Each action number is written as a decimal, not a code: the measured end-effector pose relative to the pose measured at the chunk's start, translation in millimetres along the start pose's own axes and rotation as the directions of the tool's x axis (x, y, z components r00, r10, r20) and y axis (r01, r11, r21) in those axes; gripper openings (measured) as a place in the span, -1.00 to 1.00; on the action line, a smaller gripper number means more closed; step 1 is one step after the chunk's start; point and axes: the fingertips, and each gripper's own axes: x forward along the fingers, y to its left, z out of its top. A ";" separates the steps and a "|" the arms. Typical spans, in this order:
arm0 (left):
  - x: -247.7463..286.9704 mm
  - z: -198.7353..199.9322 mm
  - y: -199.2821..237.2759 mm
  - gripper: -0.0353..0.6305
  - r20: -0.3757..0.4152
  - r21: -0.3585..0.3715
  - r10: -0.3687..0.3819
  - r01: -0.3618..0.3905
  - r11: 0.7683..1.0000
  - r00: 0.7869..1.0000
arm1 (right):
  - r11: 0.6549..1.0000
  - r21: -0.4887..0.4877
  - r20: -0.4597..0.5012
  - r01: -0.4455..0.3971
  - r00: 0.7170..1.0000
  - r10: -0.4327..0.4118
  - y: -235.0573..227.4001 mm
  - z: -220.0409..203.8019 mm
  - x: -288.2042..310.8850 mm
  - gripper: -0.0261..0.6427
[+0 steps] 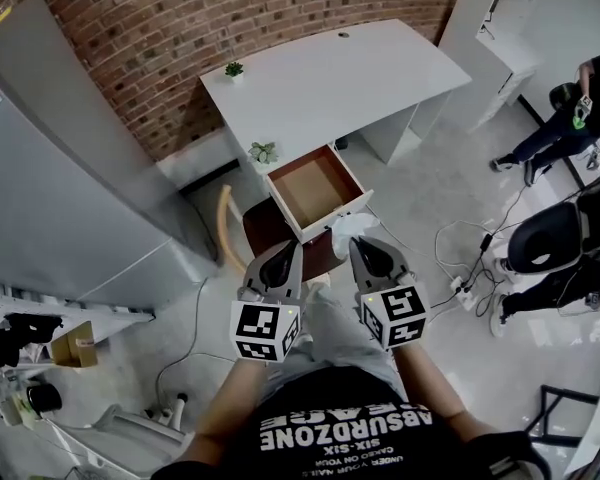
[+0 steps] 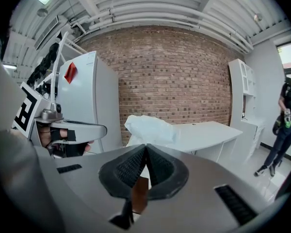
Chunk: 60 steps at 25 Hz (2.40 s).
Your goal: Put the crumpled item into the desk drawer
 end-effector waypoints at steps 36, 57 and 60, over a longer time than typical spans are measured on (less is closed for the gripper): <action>174.9 24.7 107.5 -0.88 -0.077 -0.039 0.120 -0.124 0.992 0.990 | 0.981 -0.001 -0.191 -0.193 0.963 0.190 -116.8 17.8 217.5 -0.92; 226.9 -22.0 148.8 -0.88 -0.212 -0.091 0.115 -0.137 0.986 0.970 | 0.950 -0.005 -0.371 -0.311 0.883 0.287 -127.0 -27.7 283.7 -0.92; 232.3 -27.7 152.1 -0.88 -0.231 -0.088 0.112 -0.136 0.987 0.966 | 0.946 -0.002 -0.394 -0.326 0.869 0.298 -126.6 -33.8 290.8 -0.92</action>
